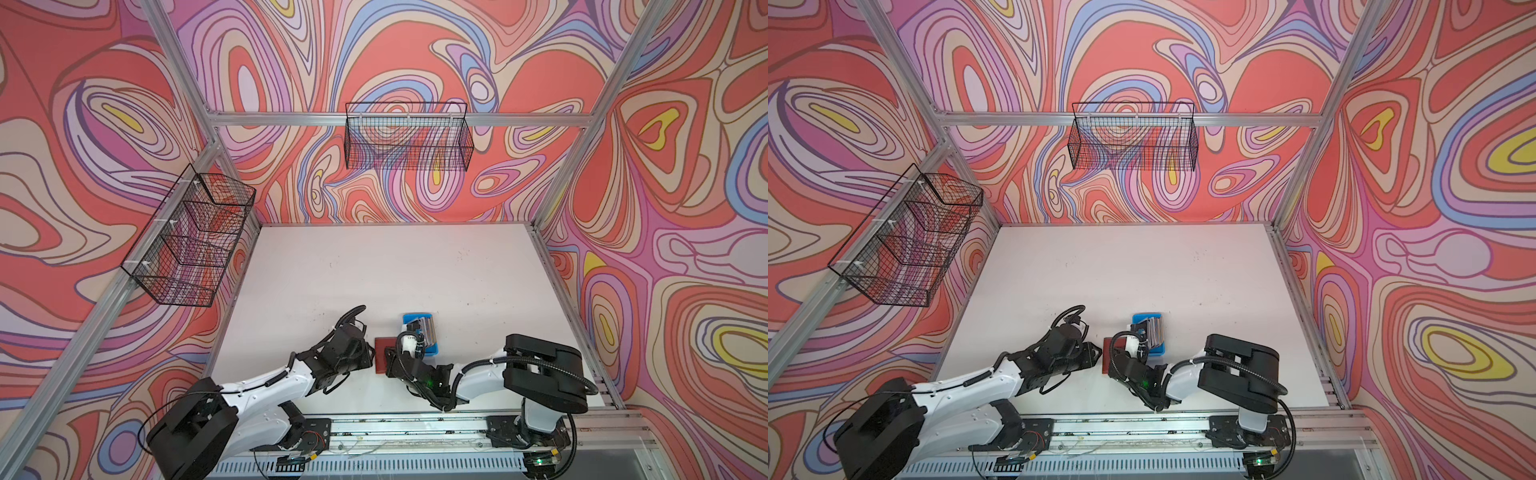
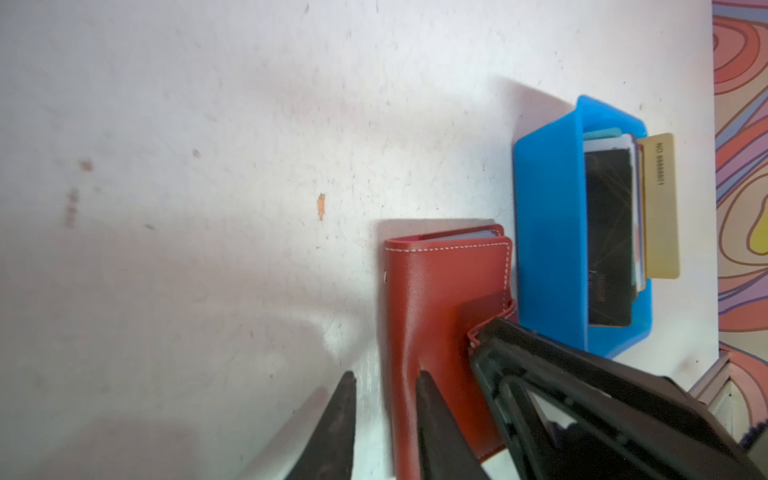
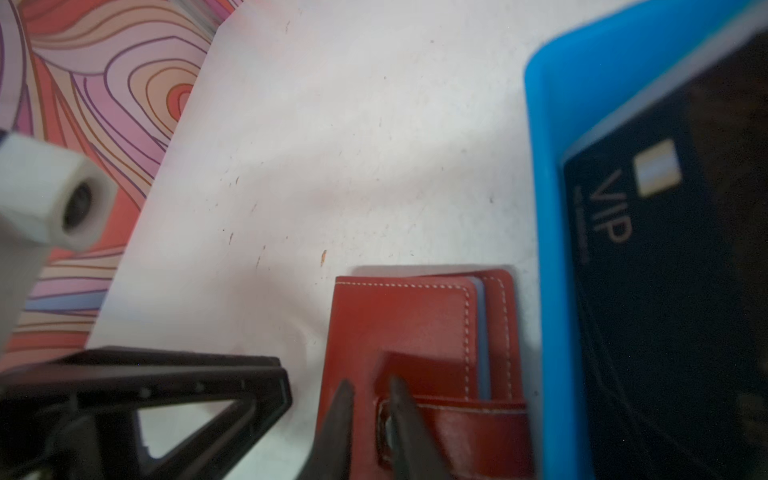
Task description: Put the credit cards into the card holder
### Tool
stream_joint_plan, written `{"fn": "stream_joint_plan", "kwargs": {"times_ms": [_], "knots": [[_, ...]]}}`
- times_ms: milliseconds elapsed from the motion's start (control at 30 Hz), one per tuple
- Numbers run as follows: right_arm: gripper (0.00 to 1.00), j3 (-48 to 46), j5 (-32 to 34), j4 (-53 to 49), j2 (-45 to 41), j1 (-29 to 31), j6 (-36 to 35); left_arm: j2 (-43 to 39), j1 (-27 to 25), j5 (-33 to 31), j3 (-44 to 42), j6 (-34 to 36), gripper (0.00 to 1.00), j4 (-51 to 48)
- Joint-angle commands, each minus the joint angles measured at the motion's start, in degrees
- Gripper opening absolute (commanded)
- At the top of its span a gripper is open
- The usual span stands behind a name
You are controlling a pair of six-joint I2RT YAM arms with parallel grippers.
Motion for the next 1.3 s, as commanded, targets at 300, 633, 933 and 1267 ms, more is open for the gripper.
{"fn": "stream_joint_plan", "kwargs": {"times_ms": [300, 633, 933, 1267], "knots": [[0.92, 27.55, 17.03, -43.87, -22.47, -0.05, -23.75, -26.43, 2.09, -36.88, 15.32, 21.94, 0.95, -19.54], [0.98, -6.79, 22.17, 8.72, -39.98, -24.6, -59.48, -22.4, 4.77, -52.61, -12.15, 60.28, 1.0, 37.18], [0.98, -17.73, 9.13, 22.24, -23.95, -56.22, -56.08, 9.5, 25.67, -47.07, -6.31, 48.32, 1.0, 46.25], [0.97, -12.62, 4.32, 26.99, -10.16, -57.11, -60.22, 11.81, 29.1, -40.25, -0.58, 49.9, 1.0, 35.1]]}}
